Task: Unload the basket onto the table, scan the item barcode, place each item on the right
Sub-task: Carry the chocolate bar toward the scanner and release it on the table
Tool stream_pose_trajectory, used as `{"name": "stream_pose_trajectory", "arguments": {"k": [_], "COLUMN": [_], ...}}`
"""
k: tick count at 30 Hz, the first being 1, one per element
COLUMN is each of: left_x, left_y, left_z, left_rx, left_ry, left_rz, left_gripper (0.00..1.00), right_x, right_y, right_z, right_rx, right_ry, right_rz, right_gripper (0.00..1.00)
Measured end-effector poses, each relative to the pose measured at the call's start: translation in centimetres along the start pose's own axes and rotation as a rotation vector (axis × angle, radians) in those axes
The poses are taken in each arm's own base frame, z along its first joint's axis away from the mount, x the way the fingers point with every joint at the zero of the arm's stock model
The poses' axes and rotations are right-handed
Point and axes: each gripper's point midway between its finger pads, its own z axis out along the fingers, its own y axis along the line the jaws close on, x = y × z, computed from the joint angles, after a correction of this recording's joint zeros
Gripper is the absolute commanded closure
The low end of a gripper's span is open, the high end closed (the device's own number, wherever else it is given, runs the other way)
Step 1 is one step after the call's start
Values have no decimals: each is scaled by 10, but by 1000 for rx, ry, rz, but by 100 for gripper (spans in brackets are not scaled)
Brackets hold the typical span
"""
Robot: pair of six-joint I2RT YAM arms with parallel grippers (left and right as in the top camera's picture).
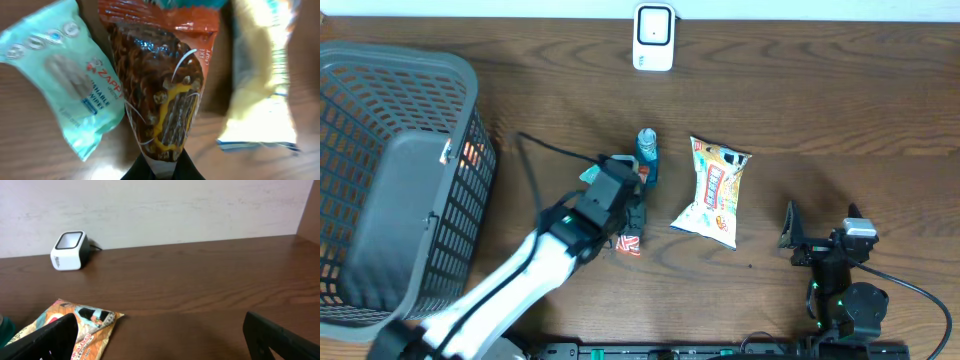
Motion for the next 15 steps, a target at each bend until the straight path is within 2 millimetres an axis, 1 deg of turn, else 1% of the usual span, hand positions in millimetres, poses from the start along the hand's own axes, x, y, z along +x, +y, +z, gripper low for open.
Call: {"name": "stream_pose_trajectory", "arguments": {"k": [2,5,8,9,10,11,12,14,15], "left_x": [5,18,23,24,23,23,23,21,19], "left_y": [4,10,9,8,7,6,4,0,-2], "left_z": [17,35,41,40,40,39,38,34,31], "left_rx": [-20,-43,-33,-26,-20,-13,-6,14,22], "left_ry": [32,88,114,117,116,117,116,108,103], "left_rz": [3,-2,-6,-6,-7,-9,-14,-17,-22], "left_gripper": [93,93,92,90,83,67,56,38,26], "right_x": [0,0,0,0,0,0,0,0,0], "right_y": [0,0,0,0,0,0,0,0,0], "right_z": [0,0,0,0,0,0,0,0,0], "right_rx": [0,0,0,0,0,0,0,0,0], "right_ry": [0,0,0,0,0,0,0,0,0], "right_rz": [0,0,0,0,0,0,0,0,0], "right_gripper": [1,1,1,1,1,1,1,1,1]}}
